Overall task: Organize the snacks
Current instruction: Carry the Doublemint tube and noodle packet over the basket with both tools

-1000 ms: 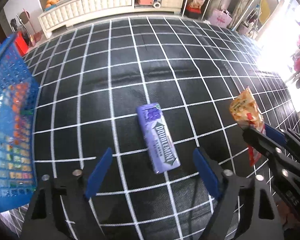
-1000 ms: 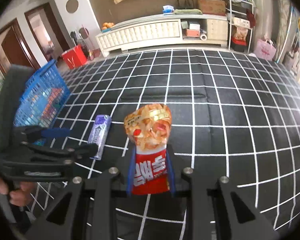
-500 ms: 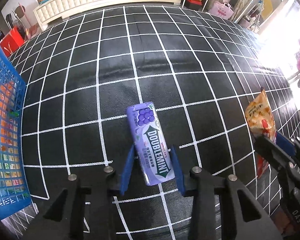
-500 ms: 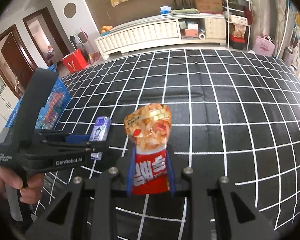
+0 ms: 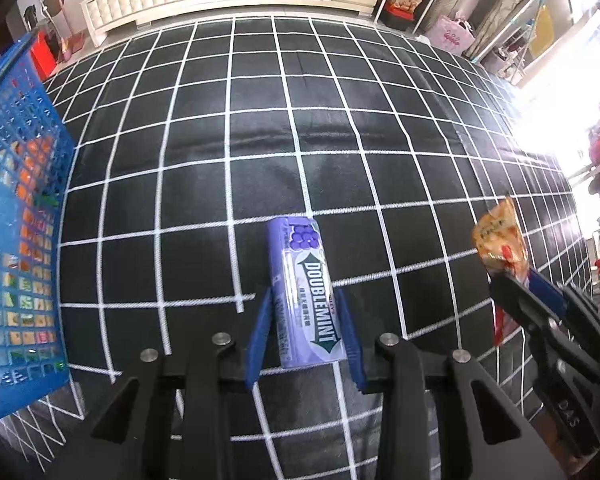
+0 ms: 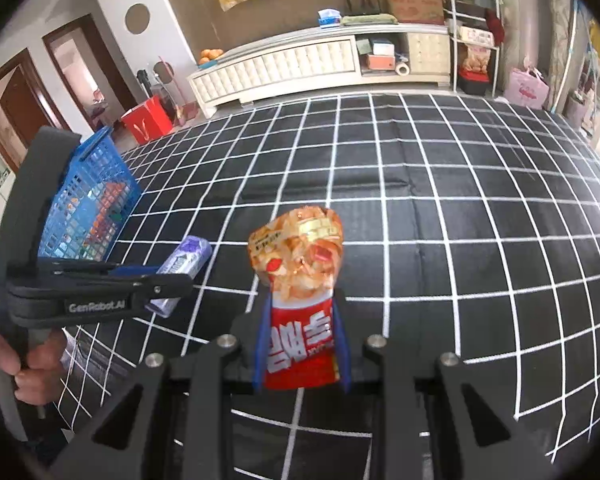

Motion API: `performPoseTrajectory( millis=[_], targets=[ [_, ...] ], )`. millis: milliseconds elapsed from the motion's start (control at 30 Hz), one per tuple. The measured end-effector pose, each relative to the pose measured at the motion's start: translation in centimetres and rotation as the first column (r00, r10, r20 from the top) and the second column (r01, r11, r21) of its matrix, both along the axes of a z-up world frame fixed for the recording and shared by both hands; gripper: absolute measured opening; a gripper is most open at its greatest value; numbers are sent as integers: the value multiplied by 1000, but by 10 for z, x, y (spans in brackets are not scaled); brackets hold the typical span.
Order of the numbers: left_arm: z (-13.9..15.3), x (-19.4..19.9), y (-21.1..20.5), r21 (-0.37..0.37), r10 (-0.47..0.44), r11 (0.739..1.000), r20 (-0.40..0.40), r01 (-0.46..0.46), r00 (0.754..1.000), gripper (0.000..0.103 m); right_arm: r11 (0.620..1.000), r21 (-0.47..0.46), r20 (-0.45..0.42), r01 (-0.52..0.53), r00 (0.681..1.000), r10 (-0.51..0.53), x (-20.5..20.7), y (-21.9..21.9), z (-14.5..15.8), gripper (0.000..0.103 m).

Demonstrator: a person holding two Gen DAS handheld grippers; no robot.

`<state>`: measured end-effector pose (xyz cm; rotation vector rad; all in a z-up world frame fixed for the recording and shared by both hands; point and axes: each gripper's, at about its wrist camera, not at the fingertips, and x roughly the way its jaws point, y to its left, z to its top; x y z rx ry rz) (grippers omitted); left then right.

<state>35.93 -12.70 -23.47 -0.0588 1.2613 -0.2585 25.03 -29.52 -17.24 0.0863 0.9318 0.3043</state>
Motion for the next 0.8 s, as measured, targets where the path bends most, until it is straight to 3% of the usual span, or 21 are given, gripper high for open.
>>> performPoseTrajectory(
  millis=[200,333,500,800],
  targets=[
    [17,-24,15,-18,-37,999,25,37,999,28,1000,0,7,-16,1000,16,-11,19,12,32],
    [18,-40,18,31,-76,997,21,75,997,27,1000,-3,15,-26,1000,26,-20,30,22,32],
    [25,-60,38,-25,-80,996,39,81,996,27,999,-18,35,-35,999,35,-31,41,35,32],
    [81,-85,73,-27,-90,995,169,96,981,27,999,-27,58,-44,997,45,-41,69,57,32]
  ],
)
